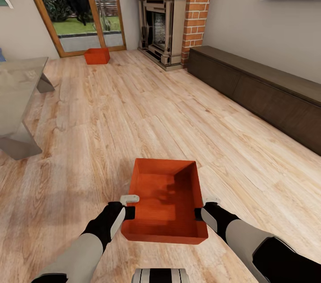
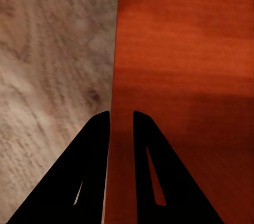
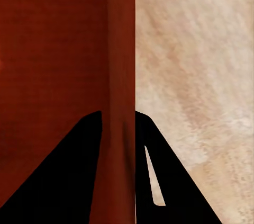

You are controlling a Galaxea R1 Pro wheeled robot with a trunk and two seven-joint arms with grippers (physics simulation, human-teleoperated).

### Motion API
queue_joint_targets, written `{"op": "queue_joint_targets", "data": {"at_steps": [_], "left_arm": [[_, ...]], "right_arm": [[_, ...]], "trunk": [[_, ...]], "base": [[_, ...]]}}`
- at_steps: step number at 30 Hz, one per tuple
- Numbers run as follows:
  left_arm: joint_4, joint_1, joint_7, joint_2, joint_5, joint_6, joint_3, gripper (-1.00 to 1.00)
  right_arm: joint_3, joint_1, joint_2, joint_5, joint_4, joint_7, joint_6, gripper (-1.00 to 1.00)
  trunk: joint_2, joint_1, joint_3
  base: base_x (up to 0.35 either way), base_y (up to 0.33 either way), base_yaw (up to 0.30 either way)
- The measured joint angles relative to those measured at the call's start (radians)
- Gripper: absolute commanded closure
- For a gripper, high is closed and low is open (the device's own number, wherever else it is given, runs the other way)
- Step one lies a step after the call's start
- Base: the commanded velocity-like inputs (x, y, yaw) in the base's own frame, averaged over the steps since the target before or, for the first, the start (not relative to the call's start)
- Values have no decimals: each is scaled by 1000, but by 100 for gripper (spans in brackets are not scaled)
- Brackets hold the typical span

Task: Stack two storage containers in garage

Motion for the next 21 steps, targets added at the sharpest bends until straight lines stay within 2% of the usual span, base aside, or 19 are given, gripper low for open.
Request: {"op": "queue_joint_targets", "data": {"at_steps": [4,18,21], "left_arm": [[0,0,0,0,0,0,-1,100],[-1,0,-3,0,-7,3,1,100],[-1,0,-3,0,-7,3,1,100]], "right_arm": [[-1,0,-1,0,0,0,1,100],[3,0,-1,-7,0,0,0,100],[3,0,-1,-7,1,1,0,100]], "trunk": [[0,0,0],[3,-6,54],[24,-18,63]], "base": [[0,0,0],[0,0,0],[0,0,0]]}}
